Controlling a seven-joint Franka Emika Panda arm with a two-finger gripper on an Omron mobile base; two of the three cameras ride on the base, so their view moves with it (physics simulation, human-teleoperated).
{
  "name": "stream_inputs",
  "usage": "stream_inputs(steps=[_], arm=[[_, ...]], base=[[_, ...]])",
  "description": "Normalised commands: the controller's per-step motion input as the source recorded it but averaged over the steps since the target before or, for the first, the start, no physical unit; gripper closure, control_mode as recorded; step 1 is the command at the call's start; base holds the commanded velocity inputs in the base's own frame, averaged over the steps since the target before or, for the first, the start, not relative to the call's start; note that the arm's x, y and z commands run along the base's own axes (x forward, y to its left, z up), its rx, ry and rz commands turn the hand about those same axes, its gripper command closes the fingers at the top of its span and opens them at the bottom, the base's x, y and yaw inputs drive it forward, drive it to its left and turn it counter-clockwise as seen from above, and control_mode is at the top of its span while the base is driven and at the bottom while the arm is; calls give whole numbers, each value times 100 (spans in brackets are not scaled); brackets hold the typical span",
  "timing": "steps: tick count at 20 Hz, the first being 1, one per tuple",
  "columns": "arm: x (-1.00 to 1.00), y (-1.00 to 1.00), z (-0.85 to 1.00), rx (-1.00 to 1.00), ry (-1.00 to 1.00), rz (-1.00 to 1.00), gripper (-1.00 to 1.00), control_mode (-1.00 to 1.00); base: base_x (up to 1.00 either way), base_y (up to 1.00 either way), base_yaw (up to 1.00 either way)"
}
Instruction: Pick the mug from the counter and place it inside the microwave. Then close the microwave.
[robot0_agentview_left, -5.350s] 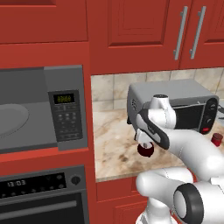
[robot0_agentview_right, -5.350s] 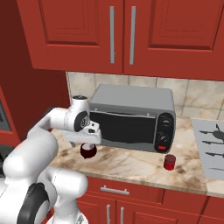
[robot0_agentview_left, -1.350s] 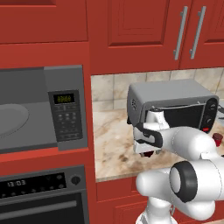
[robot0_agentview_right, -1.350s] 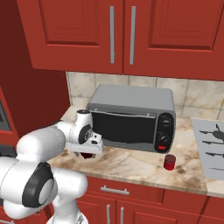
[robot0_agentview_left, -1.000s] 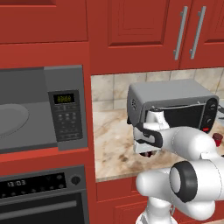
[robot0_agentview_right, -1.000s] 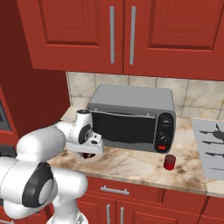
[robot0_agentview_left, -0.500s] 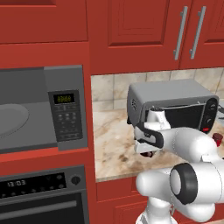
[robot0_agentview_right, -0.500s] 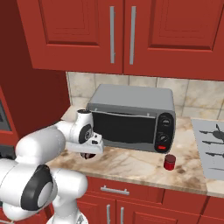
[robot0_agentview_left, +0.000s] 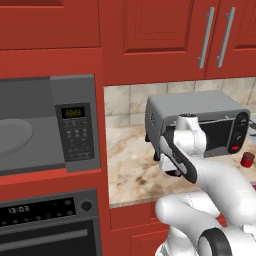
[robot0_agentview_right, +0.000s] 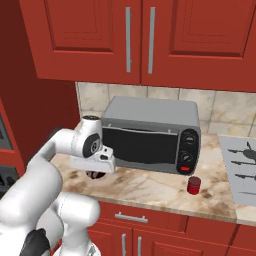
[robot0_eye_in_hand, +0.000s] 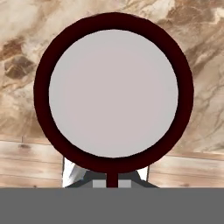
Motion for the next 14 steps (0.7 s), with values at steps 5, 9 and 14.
stream_inputs(steps=[5, 9, 14], arm=[[-31, 0, 66, 0, -2, 0, 100, -100], [-38, 0, 73, 0, -14, 0, 100, -100], [-31, 0, 72, 0, -15, 0, 100, -100]], base=[[0, 0, 0], [0, 0, 0], [0, 0, 0]])
